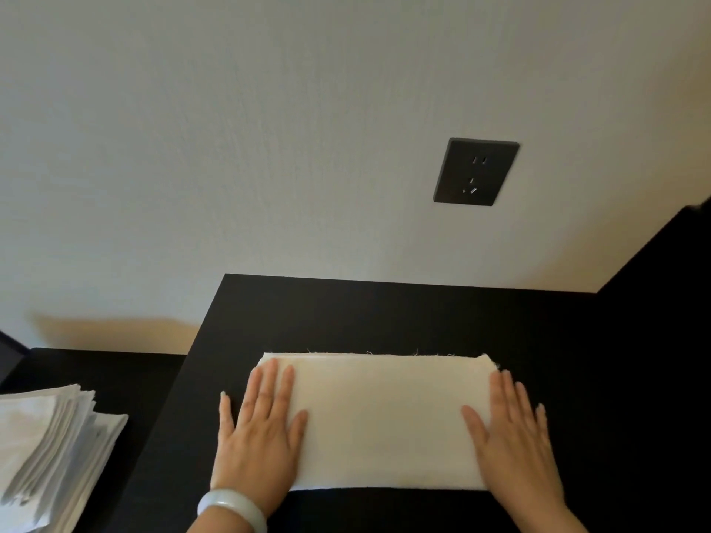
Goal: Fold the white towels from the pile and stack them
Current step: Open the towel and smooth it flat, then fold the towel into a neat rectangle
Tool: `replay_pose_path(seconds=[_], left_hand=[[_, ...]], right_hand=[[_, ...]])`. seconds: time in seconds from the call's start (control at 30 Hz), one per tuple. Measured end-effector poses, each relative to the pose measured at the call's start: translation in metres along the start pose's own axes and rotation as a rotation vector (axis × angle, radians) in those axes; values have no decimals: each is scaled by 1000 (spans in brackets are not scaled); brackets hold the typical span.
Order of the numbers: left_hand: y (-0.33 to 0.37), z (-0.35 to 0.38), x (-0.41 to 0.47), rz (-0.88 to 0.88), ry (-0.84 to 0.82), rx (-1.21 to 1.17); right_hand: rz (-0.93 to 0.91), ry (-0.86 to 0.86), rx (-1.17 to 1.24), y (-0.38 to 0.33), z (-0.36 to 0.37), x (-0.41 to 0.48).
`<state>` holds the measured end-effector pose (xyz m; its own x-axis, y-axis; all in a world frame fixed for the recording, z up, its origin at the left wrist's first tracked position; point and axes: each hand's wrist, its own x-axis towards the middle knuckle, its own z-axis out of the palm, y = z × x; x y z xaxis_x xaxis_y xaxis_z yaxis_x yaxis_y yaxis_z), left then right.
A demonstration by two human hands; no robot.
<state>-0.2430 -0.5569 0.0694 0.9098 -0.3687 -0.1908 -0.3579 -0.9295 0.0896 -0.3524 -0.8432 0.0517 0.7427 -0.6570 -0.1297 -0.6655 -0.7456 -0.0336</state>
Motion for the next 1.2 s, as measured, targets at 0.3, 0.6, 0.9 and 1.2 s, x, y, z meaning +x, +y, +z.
replay_pose_path(seconds=[0.3,0.6,0.9,1.2], left_hand=[[82,-7,-11,248,70,77],[-6,9,-27,4,73,-32],[-36,-6,-39,-278,100,-437],[-40,-17,-49,-278,9,-559]], right_hand=[[-496,93,63,-99,-16,-57],[-104,7,-3,-1,10,-29],[-606,-56,288,-106,-32,-26],[-1027,-102,-10,-226,3,-22]])
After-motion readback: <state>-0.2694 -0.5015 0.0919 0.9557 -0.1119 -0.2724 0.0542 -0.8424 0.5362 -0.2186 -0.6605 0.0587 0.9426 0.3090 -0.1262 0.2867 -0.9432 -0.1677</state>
